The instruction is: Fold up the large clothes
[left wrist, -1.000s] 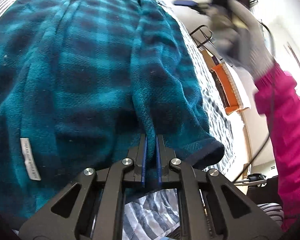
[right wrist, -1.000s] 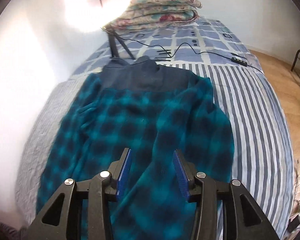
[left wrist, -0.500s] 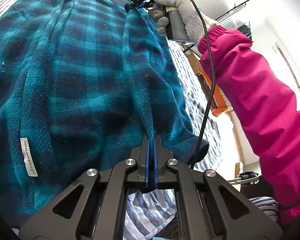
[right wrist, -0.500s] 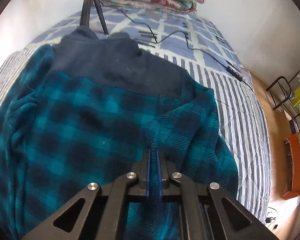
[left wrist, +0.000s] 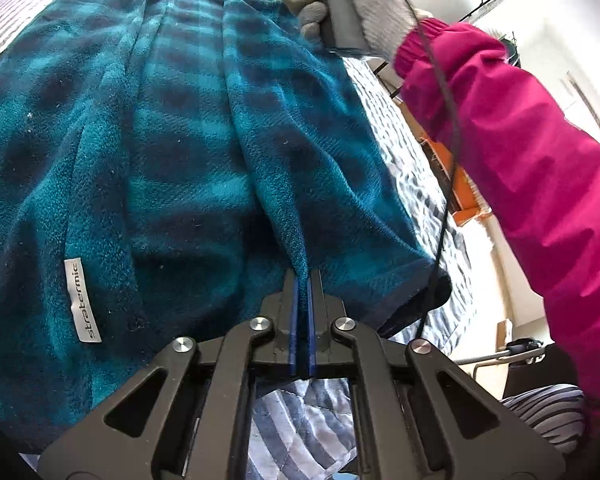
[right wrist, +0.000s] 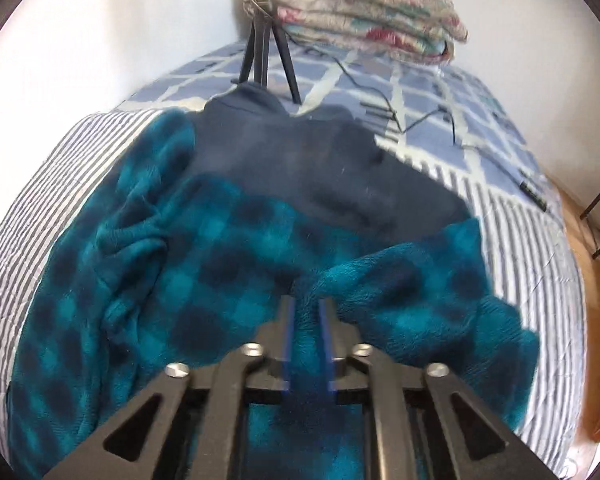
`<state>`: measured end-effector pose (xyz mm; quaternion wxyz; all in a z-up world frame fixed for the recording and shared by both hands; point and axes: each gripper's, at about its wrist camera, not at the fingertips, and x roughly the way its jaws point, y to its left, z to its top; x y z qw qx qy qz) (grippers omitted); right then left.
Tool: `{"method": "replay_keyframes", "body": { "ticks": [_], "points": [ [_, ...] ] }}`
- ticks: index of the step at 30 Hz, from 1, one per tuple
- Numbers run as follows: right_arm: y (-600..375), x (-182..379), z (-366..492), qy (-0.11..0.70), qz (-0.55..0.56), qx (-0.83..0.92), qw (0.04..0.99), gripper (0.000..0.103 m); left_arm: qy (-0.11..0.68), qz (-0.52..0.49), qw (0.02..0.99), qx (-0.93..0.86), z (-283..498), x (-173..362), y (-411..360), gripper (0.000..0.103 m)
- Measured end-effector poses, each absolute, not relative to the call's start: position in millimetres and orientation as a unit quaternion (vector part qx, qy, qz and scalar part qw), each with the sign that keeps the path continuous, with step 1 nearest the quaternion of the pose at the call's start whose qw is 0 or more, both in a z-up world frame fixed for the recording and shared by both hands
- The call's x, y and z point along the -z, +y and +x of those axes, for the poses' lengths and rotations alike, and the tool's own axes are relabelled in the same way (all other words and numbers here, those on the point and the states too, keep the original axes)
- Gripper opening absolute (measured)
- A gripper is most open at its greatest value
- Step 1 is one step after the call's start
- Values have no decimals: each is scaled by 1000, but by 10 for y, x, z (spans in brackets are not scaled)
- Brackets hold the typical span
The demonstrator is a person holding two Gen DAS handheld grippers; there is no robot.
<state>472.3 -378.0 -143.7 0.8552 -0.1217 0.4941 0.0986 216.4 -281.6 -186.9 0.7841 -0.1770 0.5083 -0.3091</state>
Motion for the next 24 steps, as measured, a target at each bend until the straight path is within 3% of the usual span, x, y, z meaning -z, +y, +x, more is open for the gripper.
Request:
{"method": "replay_keyframes", "body": {
  "ticks": [4, 8, 11, 12, 13, 15, 22, 24],
  "points": [
    [-3980, 1150, 4528, 485, -94, -125, 860, 28, 506, -164, 793, 298, 2113, 1771, -2765, 2],
    [-4409, 672, 4049, 465, -41, -145, 872, 31, 482, -168, 809, 291, 1989, 1585, -2655, 20],
    [-4788, 450, 3653, 451, -12, -152, 880, 31, 458, -153, 821, 304, 1880, 1352, -2678, 22],
    [-4950, 422, 3497, 452, 8, -154, 879, 33, 453, -146, 823, 309, 1853, 1298, -2743, 28],
    [-5101, 430, 3354, 455, 27, -154, 877, 36, 448, -136, 825, 317, 1810, 1242, -2799, 41],
    [-5353, 494, 3146, 460, 56, -145, 874, 53, 438, -113, 830, 327, 1743, 1167, -2924, 49],
    [-5723, 1125, 2867, 510, 132, -143, 838, 53, 429, -10, 831, 355, 1627, 1177, -3473, 49],
    [-5719, 1261, 2842, 519, 148, -147, 829, 46, 433, 1, 831, 350, 1644, 1230, -3541, 49]
  ]
}}
